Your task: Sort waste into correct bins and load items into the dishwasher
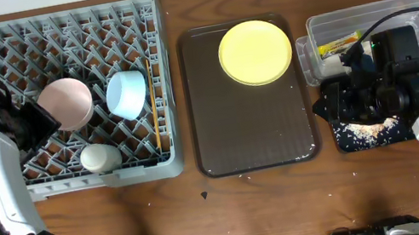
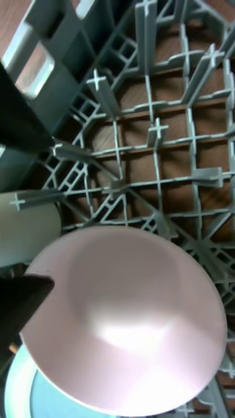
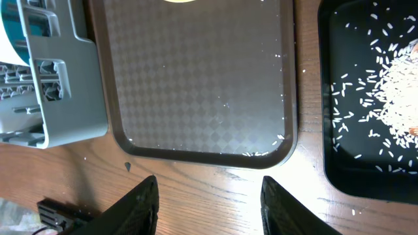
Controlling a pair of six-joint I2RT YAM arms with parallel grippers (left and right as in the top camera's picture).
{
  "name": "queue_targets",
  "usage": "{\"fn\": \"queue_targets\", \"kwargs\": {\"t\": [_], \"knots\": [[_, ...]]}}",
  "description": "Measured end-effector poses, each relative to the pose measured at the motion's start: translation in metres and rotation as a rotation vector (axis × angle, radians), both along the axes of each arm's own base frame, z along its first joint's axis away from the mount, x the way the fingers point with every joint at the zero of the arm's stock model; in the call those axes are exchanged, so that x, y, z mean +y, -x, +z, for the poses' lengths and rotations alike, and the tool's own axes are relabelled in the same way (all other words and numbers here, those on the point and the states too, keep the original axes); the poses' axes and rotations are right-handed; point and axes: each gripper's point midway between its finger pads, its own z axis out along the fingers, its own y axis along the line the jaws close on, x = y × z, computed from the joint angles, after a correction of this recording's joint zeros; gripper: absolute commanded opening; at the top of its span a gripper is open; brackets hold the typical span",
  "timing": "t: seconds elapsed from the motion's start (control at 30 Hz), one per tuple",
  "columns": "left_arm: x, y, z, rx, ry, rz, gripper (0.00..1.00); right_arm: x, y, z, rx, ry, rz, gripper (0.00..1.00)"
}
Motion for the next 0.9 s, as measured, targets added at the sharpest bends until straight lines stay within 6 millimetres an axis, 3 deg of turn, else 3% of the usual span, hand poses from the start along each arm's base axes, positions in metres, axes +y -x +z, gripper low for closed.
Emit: {"fn": "queue_targets", "kwargs": {"t": [0.17,0.23,0.33,0.47,0.5,0.6,0.77,0.9], "knots": [[0.000,-0.008,0.002,-0.036,0.013,0.010,0.64,0.000,0.000,0.000,0.000,0.000,0.000,0.48],[-0.002,-0.010,-0.001,-0.035,0.031,0.011,0.58,0.000,0.000,0.000,0.000,0.000,0.000,0.48],[-0.004,-0.014,-0.020,0.003,0.076,0.017,0.51,0.000,0.000,0.000,0.000,0.000,0.000,0.48],[-0.007,-0.018,-0.051,0.069,0.135,0.023,0.11,0.000,0.000,0.000,-0.001,0.000,0.000,0.48],[-0.007,-0.018,-0.057,0.081,0.144,0.025,0.08,0.000,0.000,0.000,0.000,0.000,0.000,0.48],[-0.008,-0.025,-0.056,0.057,0.160,0.027,0.08,0.000,0.000,0.000,0.000,0.000,0.000,0.48],[-0.005,-0.019,-0.041,0.047,0.117,0.037,0.07,0.000,0.000,0.000,0.000,0.000,0.000,0.48],[0.012,-0.009,-0.013,0.017,-0.018,0.072,0.07,0.000,0.000,0.000,-0.001,0.000,0.000,0.48]]}}
